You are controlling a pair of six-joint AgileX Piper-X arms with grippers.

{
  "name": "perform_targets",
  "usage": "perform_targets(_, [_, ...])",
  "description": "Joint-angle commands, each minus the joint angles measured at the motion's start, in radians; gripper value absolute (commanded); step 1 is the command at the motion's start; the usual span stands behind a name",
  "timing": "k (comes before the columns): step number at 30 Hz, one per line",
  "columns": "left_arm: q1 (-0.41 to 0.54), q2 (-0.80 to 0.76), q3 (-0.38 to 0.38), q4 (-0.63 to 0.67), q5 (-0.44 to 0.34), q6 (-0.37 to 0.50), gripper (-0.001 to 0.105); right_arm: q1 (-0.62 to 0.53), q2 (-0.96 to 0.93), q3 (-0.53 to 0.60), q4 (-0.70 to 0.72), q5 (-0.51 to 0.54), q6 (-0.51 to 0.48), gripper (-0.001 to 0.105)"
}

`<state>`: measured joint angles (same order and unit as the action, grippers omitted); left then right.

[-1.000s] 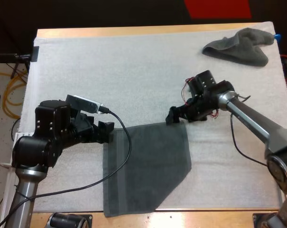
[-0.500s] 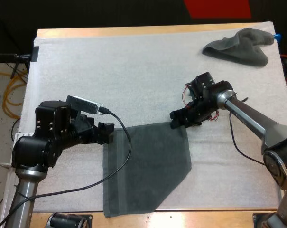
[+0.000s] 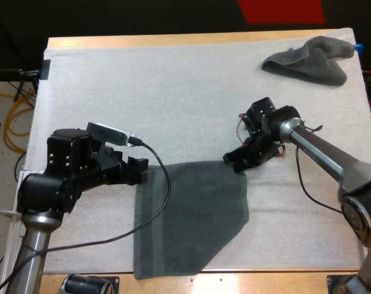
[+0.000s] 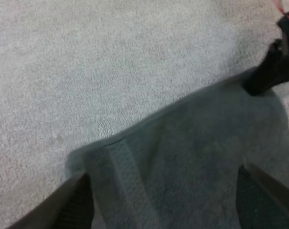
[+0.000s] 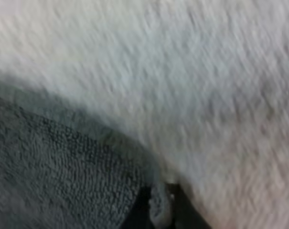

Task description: Pick towel from pile fold and stack

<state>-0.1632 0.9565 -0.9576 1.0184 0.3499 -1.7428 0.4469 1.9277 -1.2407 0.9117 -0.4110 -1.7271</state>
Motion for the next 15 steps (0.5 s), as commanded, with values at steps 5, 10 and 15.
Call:
perform_targets(5, [-0.014,0.140,-0.005,-0.062,0.103,-0.006,0.061,0.000,-0.107,0.051,0.115,0.128,-0.051,0.000])
perform_targets(10, [-0.081,0.304,-0.005,-0.102,0.034,-0.008,0.061,0.000,-0.156,0.112,0.105,0.149,-0.051,0.000])
perform_targets(15, [-0.164,0.497,-0.005,-0.156,-0.111,-0.011,0.061,0.000,-0.164,0.158,0.099,0.149,-0.051,0.000])
